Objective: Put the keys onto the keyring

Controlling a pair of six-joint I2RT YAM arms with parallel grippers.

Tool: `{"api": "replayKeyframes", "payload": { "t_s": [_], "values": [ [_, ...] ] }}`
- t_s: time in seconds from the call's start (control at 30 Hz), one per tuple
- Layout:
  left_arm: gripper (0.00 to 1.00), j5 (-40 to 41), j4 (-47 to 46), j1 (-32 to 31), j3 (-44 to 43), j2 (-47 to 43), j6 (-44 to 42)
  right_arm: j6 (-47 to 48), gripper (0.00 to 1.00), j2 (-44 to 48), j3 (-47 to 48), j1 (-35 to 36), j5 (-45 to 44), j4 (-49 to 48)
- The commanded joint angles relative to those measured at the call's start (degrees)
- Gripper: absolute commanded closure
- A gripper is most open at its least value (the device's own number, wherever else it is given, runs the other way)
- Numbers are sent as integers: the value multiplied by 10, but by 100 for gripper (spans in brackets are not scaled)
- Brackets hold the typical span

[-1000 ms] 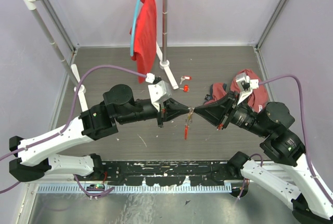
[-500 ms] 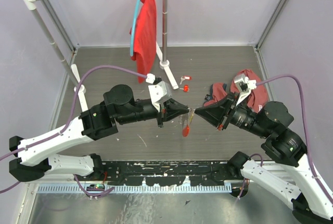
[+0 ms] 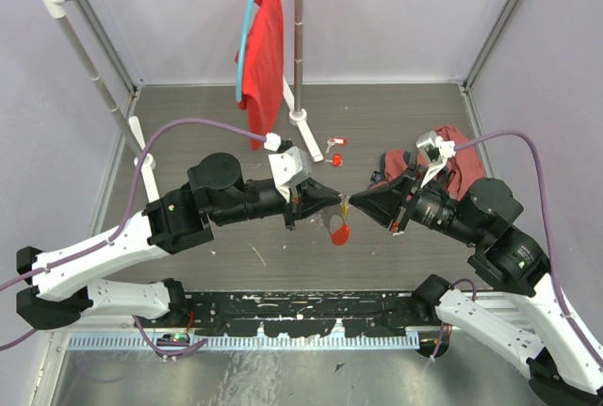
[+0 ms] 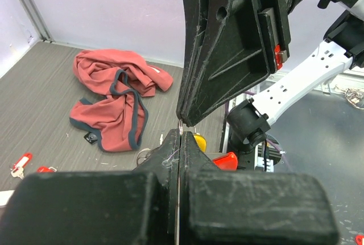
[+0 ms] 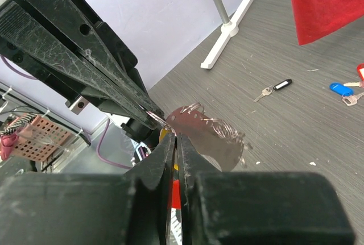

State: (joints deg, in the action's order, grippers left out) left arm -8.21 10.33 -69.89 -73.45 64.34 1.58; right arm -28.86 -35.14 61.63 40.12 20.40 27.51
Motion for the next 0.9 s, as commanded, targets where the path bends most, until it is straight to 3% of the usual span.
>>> {"api": "replayKeyframes", "payload": {
  "t_s": [0.0,0.33,0.63,0.87],
  "values": [
    [100,-4,-31,-1,-7,-8,-3,18,86,-3,19,2,-5,-16],
    [100,-22,-44,-1,-3,-13,14,163,63,28,58,2,31,1],
    [100,-82,-77,-1,-4,-21,42,271,63,17,69,2,129,-17],
    [100,-131,-87,-1,-7,-24,48,281,63,6,78,2,176,-35]
  ]
}}
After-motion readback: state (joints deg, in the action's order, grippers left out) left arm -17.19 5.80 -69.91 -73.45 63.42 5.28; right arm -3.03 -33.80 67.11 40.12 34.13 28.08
